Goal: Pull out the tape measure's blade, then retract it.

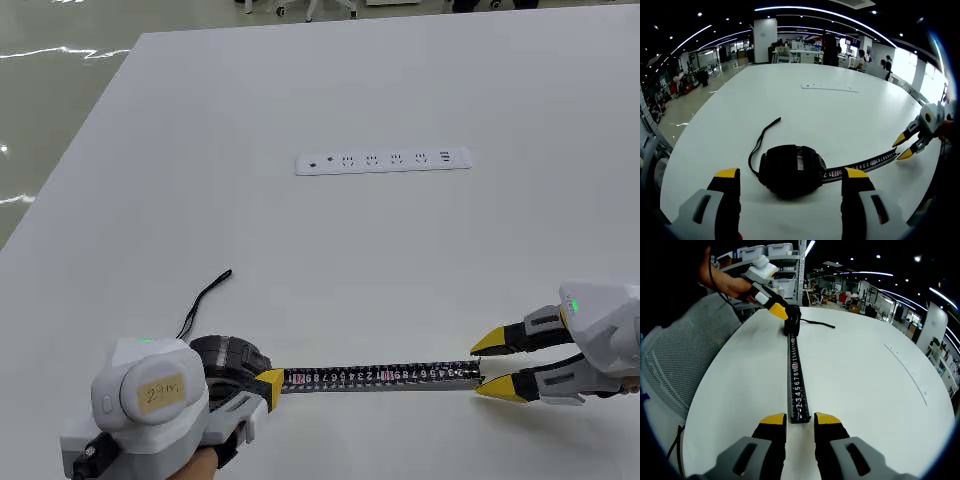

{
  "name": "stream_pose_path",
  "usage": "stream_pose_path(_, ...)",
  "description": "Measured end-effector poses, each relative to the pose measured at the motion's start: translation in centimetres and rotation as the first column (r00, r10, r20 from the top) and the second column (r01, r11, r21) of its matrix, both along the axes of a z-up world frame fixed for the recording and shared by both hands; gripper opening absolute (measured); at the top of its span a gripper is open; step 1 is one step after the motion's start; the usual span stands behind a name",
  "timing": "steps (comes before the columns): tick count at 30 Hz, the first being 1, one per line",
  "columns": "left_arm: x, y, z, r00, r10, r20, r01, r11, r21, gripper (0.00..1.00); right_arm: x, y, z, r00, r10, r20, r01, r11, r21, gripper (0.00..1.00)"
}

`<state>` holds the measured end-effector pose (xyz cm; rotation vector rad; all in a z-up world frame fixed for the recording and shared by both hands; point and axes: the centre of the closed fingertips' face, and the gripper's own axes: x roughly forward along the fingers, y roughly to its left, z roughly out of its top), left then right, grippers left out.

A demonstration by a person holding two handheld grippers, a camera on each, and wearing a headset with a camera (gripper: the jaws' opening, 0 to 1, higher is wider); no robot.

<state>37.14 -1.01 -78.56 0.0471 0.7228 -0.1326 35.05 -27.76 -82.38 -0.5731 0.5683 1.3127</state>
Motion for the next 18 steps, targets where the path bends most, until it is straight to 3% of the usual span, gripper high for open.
stream_pose_path(18,0.84,0.15,-0.30,0.997,0.073,0.009,-0.073,0.997,0.005,0.76,0.05,0.39,-0.34,0.999,0.027,-0.021,-0.026,0.998,0.055,0.15)
